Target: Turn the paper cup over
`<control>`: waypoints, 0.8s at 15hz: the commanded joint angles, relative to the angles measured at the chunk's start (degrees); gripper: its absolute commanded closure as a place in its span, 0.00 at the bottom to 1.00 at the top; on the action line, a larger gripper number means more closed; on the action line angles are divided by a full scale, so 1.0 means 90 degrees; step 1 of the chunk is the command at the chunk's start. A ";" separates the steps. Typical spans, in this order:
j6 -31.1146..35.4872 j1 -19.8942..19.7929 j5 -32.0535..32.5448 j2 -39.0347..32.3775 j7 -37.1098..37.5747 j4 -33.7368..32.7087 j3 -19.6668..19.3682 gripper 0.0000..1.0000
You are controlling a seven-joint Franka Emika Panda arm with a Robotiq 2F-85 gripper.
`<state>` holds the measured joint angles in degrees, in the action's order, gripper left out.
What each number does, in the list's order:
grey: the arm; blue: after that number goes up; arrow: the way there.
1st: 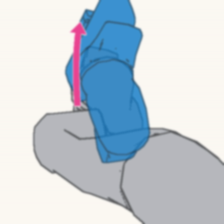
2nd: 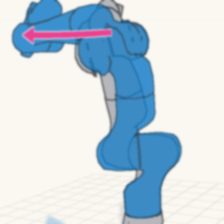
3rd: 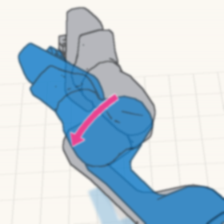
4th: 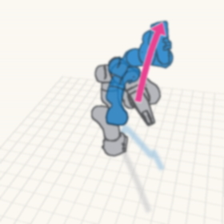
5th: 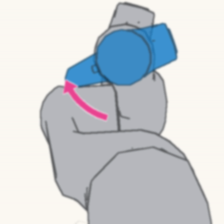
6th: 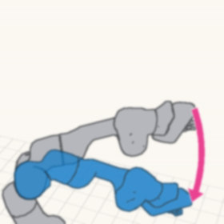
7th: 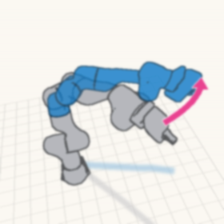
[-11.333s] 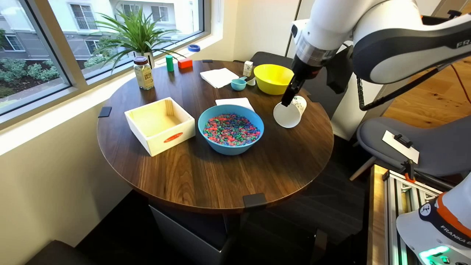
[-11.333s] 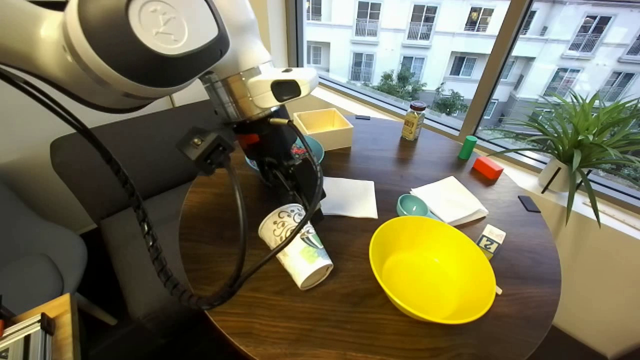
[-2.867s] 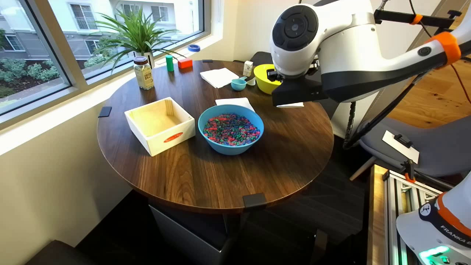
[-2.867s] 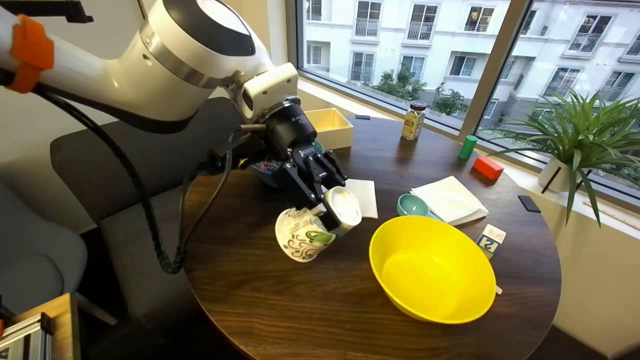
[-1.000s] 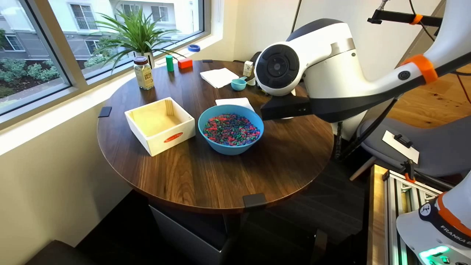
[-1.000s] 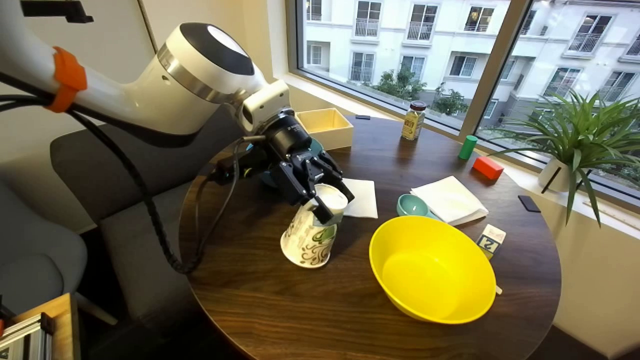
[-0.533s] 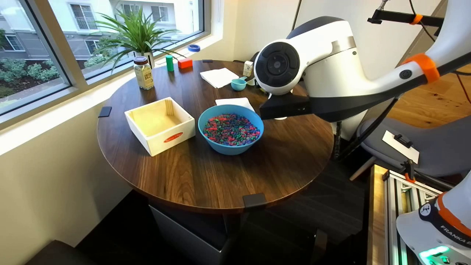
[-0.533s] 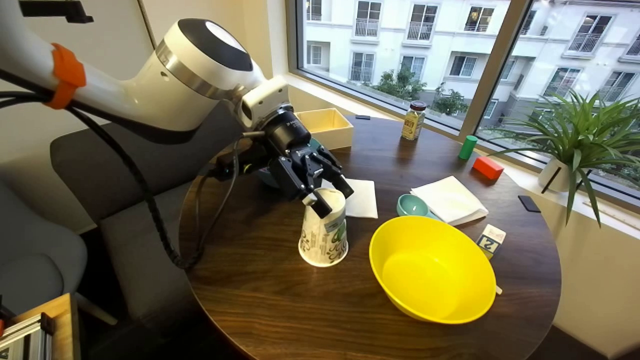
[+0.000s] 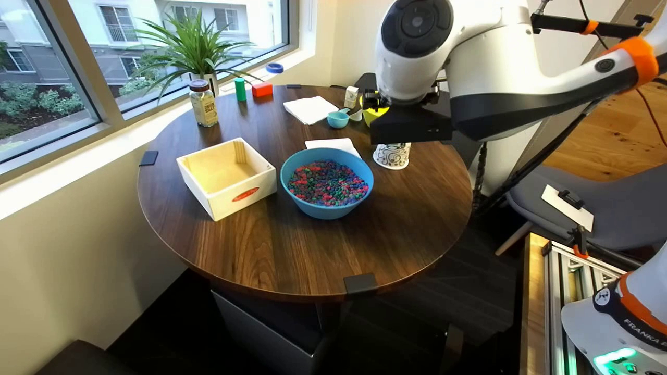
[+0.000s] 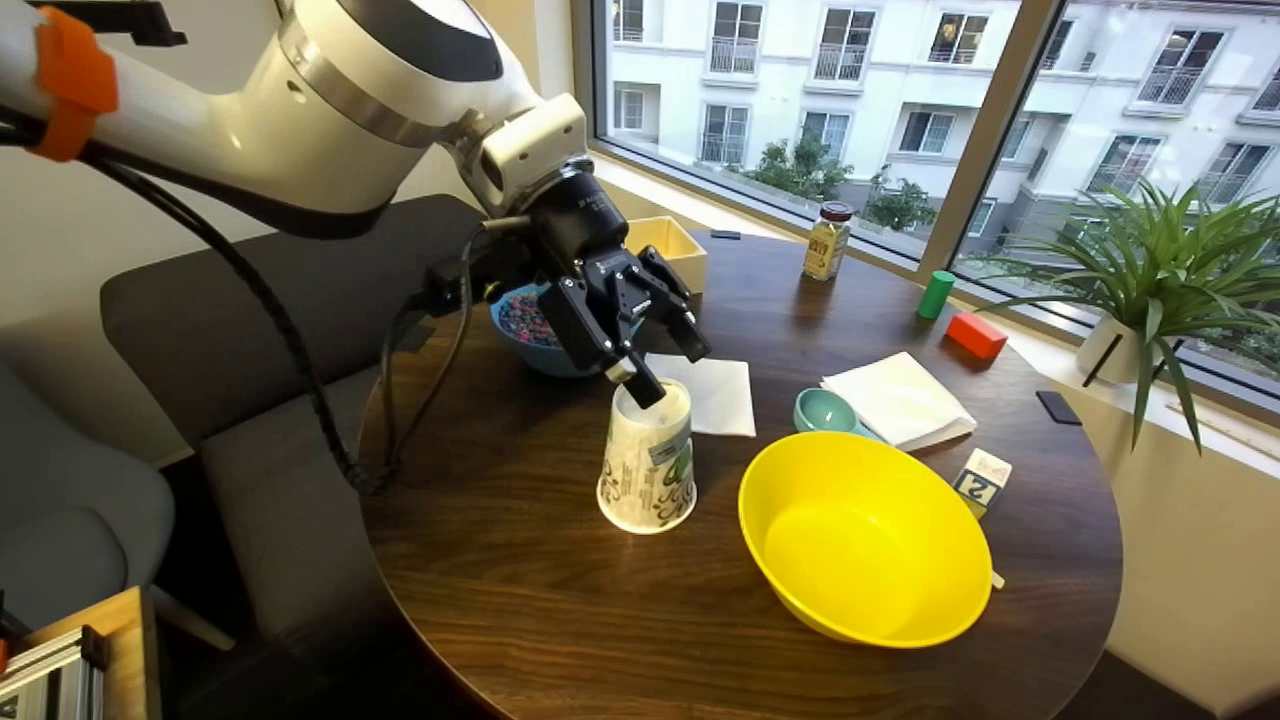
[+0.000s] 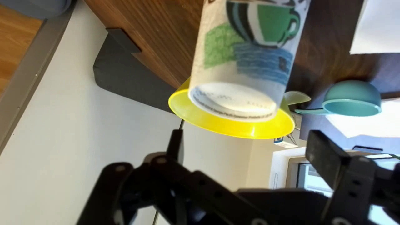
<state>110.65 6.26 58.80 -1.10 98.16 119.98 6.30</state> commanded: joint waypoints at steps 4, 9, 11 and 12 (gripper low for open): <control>0.1025 -0.0284 -0.1155 0.1100 -0.0820 0.0419 -0.0322 0.00; 0.2193 -0.0489 -0.2677 0.1651 -0.1849 0.0704 -0.0699 0.00; 0.2453 -0.0543 -0.3589 0.1811 -0.2466 0.0827 -0.0800 0.00; 0.2466 -0.0568 -0.4078 0.1883 -0.2808 0.0875 -0.0833 0.00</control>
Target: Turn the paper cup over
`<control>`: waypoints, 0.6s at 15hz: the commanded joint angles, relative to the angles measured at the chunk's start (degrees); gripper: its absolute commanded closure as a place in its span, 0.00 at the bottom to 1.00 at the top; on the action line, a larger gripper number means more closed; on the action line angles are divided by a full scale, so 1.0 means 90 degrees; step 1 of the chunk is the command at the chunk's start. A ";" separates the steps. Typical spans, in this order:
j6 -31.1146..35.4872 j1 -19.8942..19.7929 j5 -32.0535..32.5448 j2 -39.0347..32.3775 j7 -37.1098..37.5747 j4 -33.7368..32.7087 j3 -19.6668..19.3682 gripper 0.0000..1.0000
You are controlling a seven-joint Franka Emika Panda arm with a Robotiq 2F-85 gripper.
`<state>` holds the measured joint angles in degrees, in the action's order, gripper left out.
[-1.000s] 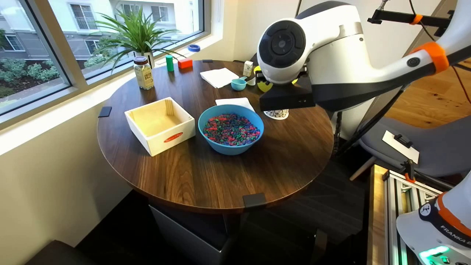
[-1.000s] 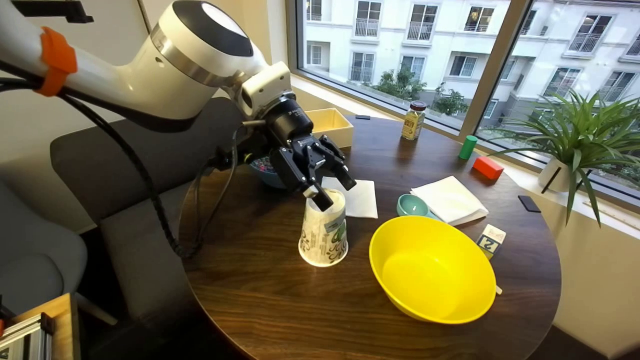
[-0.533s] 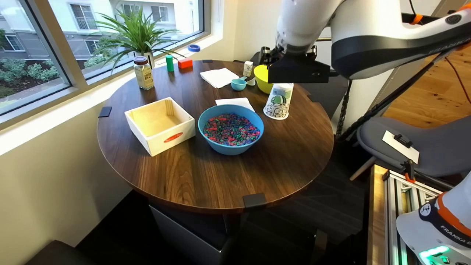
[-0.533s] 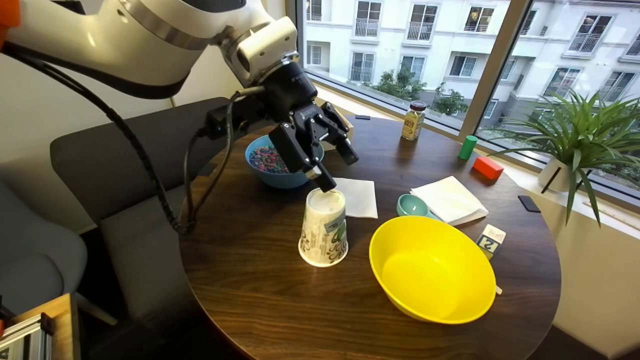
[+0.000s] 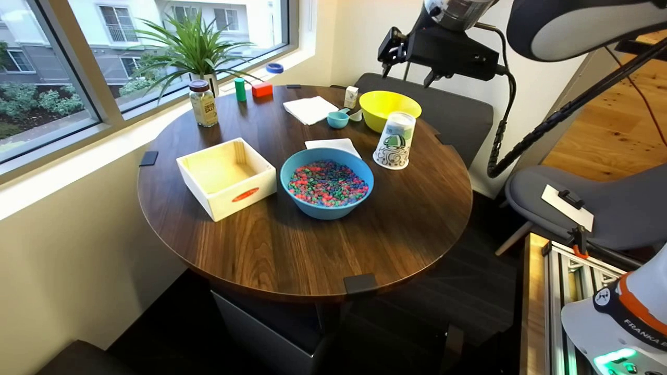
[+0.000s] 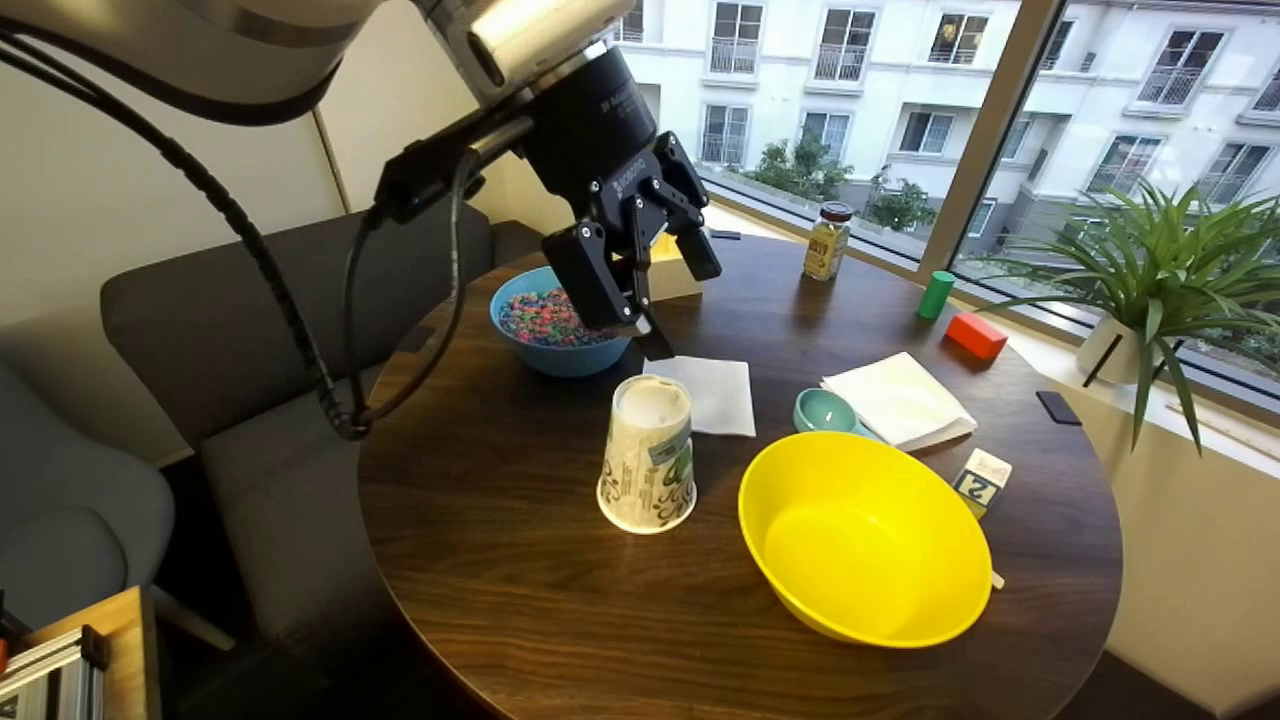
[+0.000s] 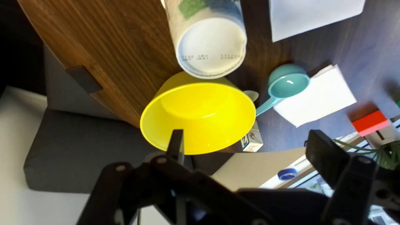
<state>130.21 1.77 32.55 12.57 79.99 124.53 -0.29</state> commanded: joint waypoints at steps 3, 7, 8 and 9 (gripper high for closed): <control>-0.0094 -0.0187 -0.2258 0.0525 -0.1516 0.0393 -0.0115 0.00; -0.0787 -0.0499 -0.2504 0.0671 -0.1641 0.0356 0.0020 0.00; -0.0505 -0.0527 -0.2381 0.0469 -0.1585 0.0221 0.0085 0.00; -0.0625 -0.0564 -0.2379 0.0504 -0.1588 0.0221 0.0085 0.00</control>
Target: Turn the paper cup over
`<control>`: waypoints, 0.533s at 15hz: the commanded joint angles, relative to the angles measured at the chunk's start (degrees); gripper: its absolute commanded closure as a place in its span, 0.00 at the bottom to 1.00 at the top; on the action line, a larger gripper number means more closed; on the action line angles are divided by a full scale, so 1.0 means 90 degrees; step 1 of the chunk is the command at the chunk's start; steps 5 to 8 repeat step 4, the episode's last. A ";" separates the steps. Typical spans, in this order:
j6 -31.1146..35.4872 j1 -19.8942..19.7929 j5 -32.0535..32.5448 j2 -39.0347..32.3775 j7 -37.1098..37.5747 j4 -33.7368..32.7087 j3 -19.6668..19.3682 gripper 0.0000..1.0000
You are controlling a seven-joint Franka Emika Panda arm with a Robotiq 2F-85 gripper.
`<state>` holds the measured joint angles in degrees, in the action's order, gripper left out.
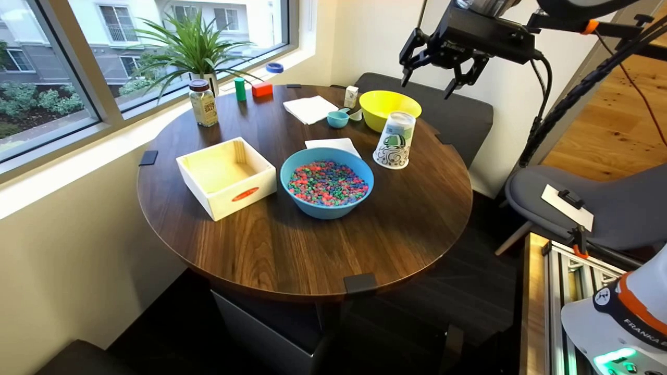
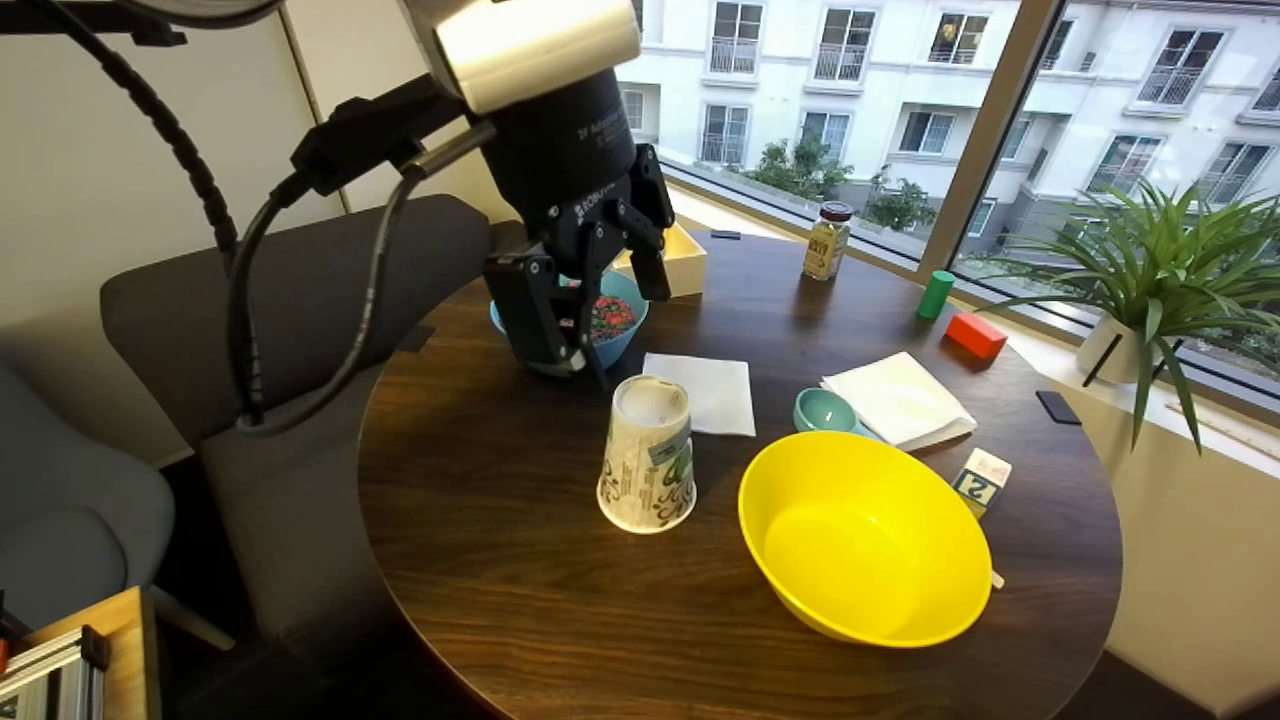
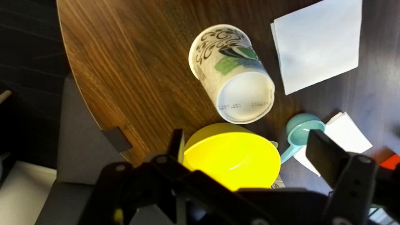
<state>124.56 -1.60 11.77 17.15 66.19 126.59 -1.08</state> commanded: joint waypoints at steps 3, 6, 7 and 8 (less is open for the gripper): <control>-0.0062 -0.0223 -0.0070 0.0032 -0.0057 -0.0005 0.0179 0.00; -0.0062 -0.0223 -0.0069 0.0032 -0.0057 -0.0002 0.0186 0.00; -0.0062 -0.0223 -0.0069 0.0032 -0.0057 -0.0002 0.0186 0.00; -0.0062 -0.0223 -0.0069 0.0032 -0.0057 -0.0002 0.0186 0.00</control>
